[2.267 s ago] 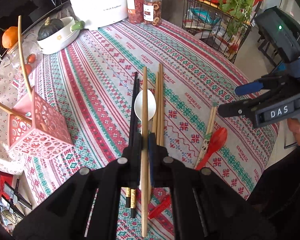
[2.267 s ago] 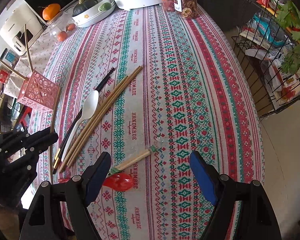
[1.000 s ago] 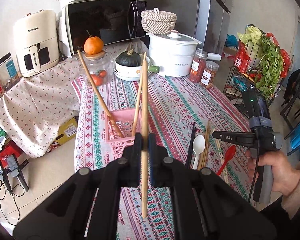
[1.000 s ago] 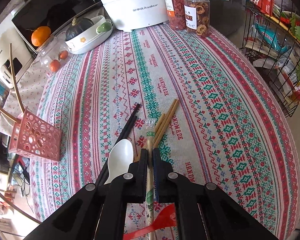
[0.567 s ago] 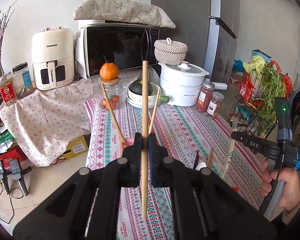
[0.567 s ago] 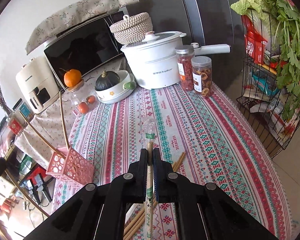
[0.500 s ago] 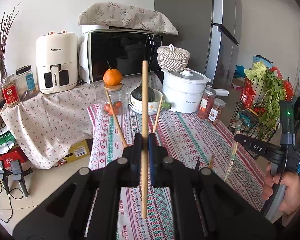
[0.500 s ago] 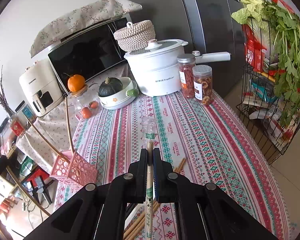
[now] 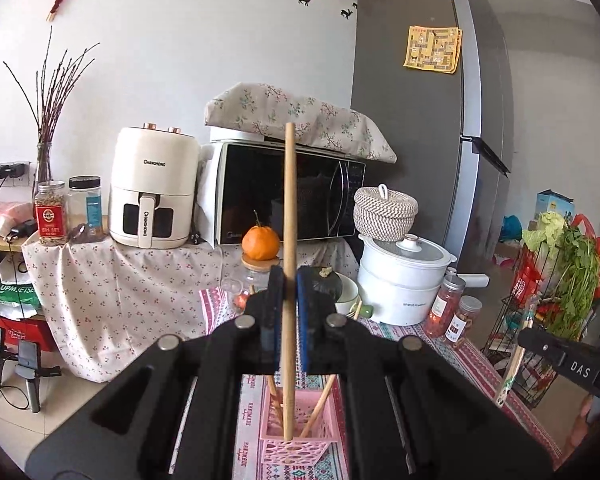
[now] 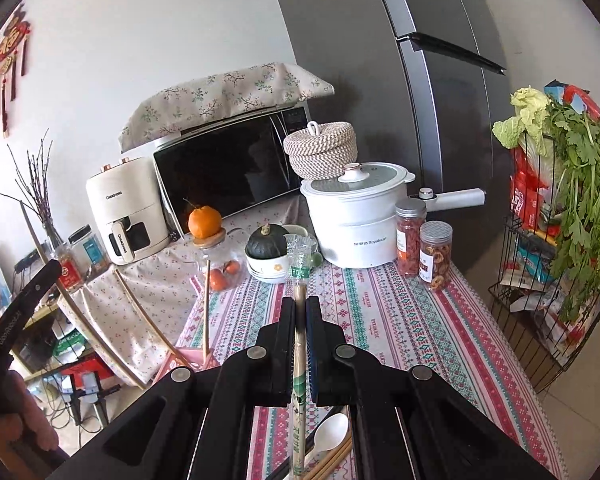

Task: Organize utensils
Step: 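Lift both chopsticks upright and carry them over the pink caddy, then lower the chopsticks into the caddy and open both grippers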

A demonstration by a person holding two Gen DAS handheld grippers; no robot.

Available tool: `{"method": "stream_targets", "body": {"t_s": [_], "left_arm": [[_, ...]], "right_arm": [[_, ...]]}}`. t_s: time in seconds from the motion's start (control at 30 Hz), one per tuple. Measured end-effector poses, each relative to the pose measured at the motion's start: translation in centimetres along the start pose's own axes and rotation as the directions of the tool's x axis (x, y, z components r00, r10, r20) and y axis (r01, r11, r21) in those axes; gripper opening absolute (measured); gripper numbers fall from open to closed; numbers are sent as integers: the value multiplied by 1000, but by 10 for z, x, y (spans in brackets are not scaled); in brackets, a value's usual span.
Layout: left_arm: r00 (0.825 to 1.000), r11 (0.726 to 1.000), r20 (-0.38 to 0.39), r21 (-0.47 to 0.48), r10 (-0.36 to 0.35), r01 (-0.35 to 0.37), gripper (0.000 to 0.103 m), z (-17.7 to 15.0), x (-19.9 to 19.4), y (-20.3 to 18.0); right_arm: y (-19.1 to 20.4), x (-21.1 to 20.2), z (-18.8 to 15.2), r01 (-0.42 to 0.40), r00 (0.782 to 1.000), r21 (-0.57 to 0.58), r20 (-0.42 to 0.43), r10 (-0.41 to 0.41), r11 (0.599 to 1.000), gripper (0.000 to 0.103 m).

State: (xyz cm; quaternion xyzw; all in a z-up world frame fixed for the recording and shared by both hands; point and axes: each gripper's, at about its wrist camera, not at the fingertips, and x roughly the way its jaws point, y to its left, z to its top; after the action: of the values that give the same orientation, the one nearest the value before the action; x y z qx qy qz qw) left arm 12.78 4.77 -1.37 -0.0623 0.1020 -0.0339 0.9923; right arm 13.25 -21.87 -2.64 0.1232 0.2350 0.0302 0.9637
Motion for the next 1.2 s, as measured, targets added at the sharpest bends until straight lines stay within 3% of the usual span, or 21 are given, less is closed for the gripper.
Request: {"method": "stream_targets", "body": {"t_s": [0.13,0.3,0.5,0.63,0.8,0.87,0.9,1.13,1.2], "left_arm": [[999,1000,-19,8,26,-25,7,-11,20,-3],[991,998,-118,23,65,-63,7,-27,48,-1],[971,999,-235,-1,51,-52,7,-37,66,4],[962,999,-274,-25,22,-30,42,-34,65,4],[951,999,-308,-37,5,-17,50,-24,49,11],[944,999,-329,-30,9,-20,63,-23,42,15],[939,999,-343,-24,15,-25,64,-22,39,18],[889,996,-450,66,86,-63,81,-37,25,35],[872,995,-481,85,94,-60,82,-43,22,41]], "right_arm": [[0,5,1,-11,1000,20,-7,11,1000,5],[-1,9,3,-22,1000,39,-10,22,999,5],[3,13,3,-43,999,38,-21,44,998,5],[9,16,2,-63,998,33,-28,64,997,5],[23,19,6,-100,995,44,-11,100,994,5],[31,19,9,-120,993,50,7,119,992,5],[34,20,10,-128,992,53,18,127,990,5],[65,30,20,-185,979,59,93,179,981,5],[74,33,22,-193,976,56,117,185,980,5]]}}
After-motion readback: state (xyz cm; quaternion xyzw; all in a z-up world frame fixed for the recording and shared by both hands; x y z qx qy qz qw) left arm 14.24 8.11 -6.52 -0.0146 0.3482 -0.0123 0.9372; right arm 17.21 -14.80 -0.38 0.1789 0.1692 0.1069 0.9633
